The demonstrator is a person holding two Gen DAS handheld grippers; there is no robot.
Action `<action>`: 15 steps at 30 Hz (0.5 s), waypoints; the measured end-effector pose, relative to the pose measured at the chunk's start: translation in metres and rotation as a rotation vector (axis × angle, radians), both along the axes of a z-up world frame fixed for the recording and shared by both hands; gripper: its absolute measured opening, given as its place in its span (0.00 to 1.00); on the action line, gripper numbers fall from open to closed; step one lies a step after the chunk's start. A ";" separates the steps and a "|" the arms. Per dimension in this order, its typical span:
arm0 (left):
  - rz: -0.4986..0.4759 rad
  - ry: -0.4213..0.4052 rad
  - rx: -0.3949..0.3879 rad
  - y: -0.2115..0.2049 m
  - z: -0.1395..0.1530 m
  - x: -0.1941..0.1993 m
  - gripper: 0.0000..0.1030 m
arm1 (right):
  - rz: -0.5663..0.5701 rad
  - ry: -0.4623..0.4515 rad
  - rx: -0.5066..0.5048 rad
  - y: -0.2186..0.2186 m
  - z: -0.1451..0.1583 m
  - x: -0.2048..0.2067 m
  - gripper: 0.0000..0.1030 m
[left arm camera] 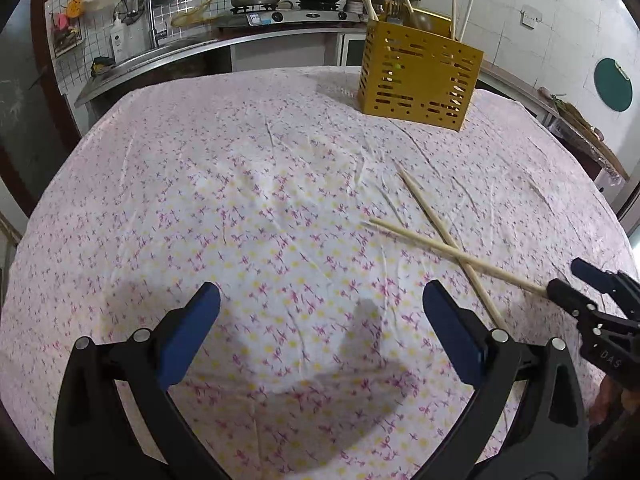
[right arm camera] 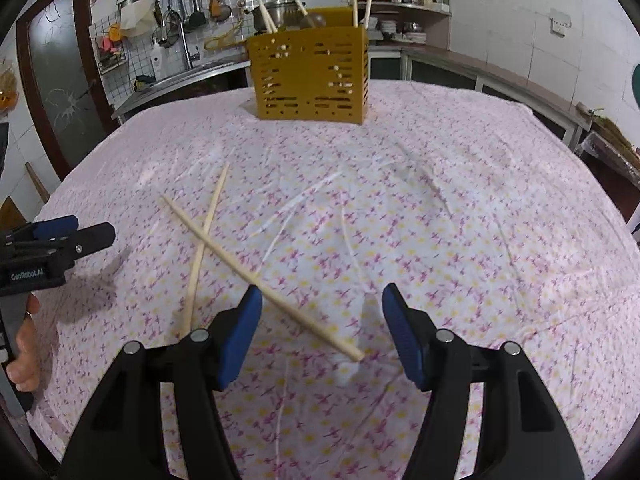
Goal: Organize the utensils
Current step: 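Move both tools to the two crossed chopsticks left on the table, then close the right tool on one chopstick while the left grips the other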
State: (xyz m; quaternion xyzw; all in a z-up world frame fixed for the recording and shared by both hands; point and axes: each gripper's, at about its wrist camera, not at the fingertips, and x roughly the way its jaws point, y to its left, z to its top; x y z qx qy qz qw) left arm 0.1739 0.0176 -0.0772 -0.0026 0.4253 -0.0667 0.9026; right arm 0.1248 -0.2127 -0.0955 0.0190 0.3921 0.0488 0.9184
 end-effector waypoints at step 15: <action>-0.002 0.003 0.014 -0.003 -0.002 -0.002 0.95 | 0.009 0.061 -0.016 0.004 -0.010 0.018 0.25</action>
